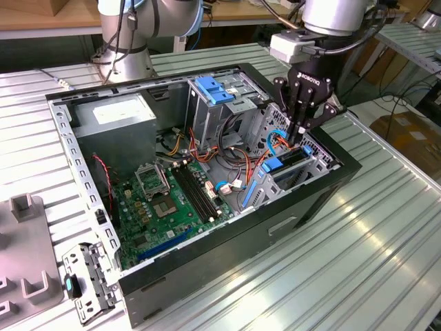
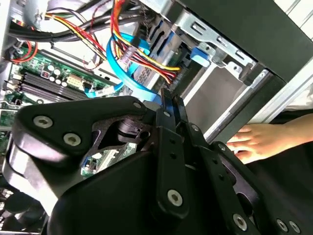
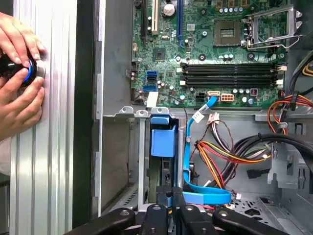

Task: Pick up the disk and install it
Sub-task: 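Insert the second disk wire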

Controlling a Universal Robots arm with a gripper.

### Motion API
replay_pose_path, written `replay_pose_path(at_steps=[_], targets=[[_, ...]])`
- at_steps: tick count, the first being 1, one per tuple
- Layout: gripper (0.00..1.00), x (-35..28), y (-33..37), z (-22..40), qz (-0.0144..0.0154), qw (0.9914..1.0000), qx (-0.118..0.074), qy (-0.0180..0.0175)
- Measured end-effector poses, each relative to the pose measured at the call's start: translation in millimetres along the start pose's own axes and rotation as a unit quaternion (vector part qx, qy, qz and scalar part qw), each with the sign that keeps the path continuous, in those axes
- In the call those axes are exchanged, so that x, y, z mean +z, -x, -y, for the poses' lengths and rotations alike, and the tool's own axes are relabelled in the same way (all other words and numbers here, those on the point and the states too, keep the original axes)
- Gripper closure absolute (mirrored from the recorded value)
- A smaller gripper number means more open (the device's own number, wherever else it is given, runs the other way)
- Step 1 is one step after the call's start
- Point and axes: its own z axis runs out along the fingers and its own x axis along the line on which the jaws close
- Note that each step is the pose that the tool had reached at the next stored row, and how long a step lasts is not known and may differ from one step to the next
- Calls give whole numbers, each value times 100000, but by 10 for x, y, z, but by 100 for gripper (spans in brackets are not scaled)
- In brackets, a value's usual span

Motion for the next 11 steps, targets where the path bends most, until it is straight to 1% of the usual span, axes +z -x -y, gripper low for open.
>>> replay_pose_path(at_steps=[1, 3, 4, 5, 7, 8, 9, 10, 11], targets=[[84, 24, -71, -20, 2686, 99963, -176, -424], [84, 36, -98, -28, 3258, 99945, -246, -493], [84, 58, -140, -42, 3973, 99919, -392, -581], [84, 71, -167, -49, 4390, 99900, -478, -653], [84, 86, -200, -58, 4888, 99876, -553, -761], [84, 98, -227, -69, 5549, 99840, -604, -939], [84, 106, -252, -79, 6312, 99792, -640, -1152], [84, 109, -263, -83, 6526, 99777, -655, -1213], [84, 114, -278, -88, 6852, 99754, -674, -1302]])
